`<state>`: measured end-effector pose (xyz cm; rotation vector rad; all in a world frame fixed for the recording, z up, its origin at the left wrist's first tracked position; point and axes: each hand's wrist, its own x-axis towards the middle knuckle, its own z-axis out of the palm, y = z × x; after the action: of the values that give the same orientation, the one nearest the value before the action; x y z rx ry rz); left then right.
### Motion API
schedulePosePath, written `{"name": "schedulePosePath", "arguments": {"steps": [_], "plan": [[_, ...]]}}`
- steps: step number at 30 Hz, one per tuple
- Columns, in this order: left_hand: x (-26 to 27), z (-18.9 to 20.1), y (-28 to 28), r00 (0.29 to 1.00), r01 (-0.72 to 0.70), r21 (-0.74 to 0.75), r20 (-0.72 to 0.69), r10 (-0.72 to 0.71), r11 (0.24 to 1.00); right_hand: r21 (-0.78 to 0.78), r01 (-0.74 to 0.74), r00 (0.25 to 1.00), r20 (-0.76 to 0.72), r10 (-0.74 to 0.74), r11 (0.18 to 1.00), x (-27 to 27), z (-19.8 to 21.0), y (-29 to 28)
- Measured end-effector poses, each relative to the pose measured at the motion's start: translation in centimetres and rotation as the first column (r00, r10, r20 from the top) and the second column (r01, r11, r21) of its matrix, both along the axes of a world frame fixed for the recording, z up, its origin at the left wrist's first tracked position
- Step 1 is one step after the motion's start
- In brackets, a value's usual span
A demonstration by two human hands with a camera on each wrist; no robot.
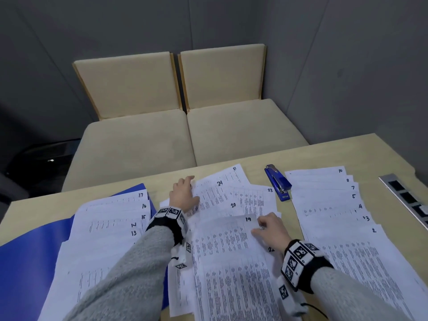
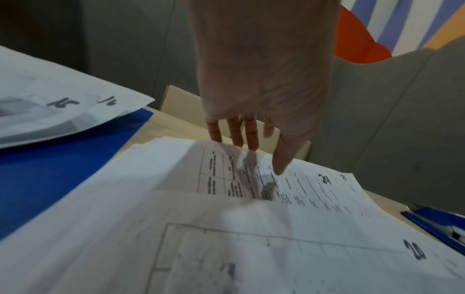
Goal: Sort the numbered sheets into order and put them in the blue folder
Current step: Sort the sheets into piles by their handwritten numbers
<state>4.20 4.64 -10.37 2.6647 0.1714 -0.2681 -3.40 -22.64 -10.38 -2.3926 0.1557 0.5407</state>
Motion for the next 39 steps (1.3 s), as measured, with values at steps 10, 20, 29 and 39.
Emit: {"name": "schedulePosePath", "arguments": {"steps": [10, 20, 29, 39], "plan": [[-3.3, 0.2, -1.0, 0.939, 0.302, -0.027, 0.178, -0.293, 0.953, 0.080, -0.008, 1.000, 0.003, 0.007, 0.997, -0.3, -0.1, 0.9], [0.3, 1.7, -5.9, 0.984, 0.093, -0.212, -0.130, -0.123, 0.973, 0.102, 0.069, 0.998, -0.018, -0.067, 0.992, -1.7, -0.5, 1.1], [-5.0, 3.2, -2.2, 0.979, 0.198, -0.255, 0.014, -0.201, 0.946, -0.029, 0.213, 0.974, 0.078, -0.210, 0.977, -1.4, 2.3, -1.1], [-10.5, 3.3, -0.4, 0.978, 0.204, -0.330, 0.034, -0.205, 0.922, 0.296, 0.200, 0.977, 0.010, -0.213, 0.934, -0.7, 1.6, -1.7]]}}
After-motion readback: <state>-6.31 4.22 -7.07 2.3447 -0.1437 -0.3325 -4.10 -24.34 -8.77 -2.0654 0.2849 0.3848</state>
